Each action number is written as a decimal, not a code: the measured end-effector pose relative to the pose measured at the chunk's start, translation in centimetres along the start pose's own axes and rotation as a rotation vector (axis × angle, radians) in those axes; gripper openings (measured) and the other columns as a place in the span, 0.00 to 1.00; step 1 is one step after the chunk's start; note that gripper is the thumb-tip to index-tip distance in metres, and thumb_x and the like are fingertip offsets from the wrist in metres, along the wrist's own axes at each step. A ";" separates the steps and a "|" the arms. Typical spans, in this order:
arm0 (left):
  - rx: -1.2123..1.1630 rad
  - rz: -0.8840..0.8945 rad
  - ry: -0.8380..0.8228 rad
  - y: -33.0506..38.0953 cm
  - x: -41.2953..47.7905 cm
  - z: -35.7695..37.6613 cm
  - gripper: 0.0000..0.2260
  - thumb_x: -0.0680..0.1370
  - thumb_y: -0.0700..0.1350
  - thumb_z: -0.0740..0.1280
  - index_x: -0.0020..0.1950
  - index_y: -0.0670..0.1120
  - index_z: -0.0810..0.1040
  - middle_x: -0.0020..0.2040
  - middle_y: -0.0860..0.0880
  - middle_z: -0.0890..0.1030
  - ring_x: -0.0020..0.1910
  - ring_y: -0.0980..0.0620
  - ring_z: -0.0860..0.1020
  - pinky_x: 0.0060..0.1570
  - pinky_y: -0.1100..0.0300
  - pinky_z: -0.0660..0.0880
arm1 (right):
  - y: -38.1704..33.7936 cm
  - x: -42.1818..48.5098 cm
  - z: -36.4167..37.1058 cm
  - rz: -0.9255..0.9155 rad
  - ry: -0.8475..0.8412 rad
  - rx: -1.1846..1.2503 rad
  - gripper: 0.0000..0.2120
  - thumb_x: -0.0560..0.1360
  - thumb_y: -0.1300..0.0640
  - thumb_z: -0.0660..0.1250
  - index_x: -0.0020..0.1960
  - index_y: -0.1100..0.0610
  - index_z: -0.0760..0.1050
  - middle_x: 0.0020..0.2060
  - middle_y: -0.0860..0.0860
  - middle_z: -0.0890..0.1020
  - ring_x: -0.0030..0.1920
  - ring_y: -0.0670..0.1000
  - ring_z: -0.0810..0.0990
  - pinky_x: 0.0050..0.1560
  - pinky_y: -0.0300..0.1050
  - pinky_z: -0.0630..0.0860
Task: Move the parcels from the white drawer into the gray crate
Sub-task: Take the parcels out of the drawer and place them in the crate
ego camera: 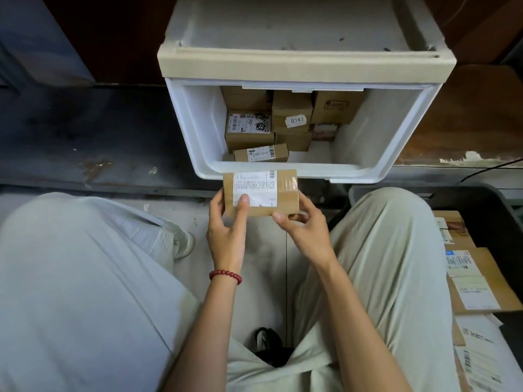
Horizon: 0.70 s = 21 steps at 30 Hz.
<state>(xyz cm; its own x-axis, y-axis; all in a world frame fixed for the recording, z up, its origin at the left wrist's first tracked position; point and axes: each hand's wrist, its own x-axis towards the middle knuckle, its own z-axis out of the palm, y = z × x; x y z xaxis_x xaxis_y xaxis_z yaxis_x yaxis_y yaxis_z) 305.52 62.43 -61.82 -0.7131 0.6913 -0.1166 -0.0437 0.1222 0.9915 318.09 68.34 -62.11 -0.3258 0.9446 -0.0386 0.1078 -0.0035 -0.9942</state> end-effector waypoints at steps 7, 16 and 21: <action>0.046 0.044 0.042 0.5 0.2 -0.1 0.25 0.74 0.62 0.67 0.69 0.57 0.71 0.63 0.52 0.71 0.56 0.65 0.73 0.48 0.73 0.69 | -0.3 -0.4 1.0 0.044 0.136 -0.132 0.20 0.75 0.48 0.69 0.64 0.51 0.70 0.58 0.48 0.75 0.55 0.44 0.76 0.56 0.40 0.75; -0.153 0.285 -0.119 5.4 -0.2 3.0 0.20 0.71 0.58 0.68 0.57 0.50 0.68 0.62 0.52 0.75 0.58 0.63 0.76 0.51 0.70 0.73 | -5.1 0.1 -0.6 -0.089 0.293 0.341 0.17 0.78 0.56 0.62 0.63 0.50 0.61 0.62 0.44 0.72 0.60 0.35 0.73 0.55 0.26 0.69; -0.167 0.365 -0.242 9.1 -0.7 6.6 0.26 0.71 0.53 0.74 0.61 0.47 0.66 0.57 0.51 0.76 0.52 0.63 0.79 0.48 0.68 0.75 | -9.0 -0.3 -5.6 -0.232 0.310 0.269 0.25 0.74 0.49 0.62 0.70 0.47 0.60 0.66 0.48 0.72 0.64 0.39 0.73 0.57 0.30 0.73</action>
<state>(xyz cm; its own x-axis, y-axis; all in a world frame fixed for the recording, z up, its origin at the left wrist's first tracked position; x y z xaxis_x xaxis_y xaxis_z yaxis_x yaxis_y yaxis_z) 310.23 67.74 -53.14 -0.5199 0.8164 0.2514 0.0539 -0.2624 0.9635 322.46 69.95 -52.61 -0.0119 0.9838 0.1789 -0.1954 0.1732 -0.9653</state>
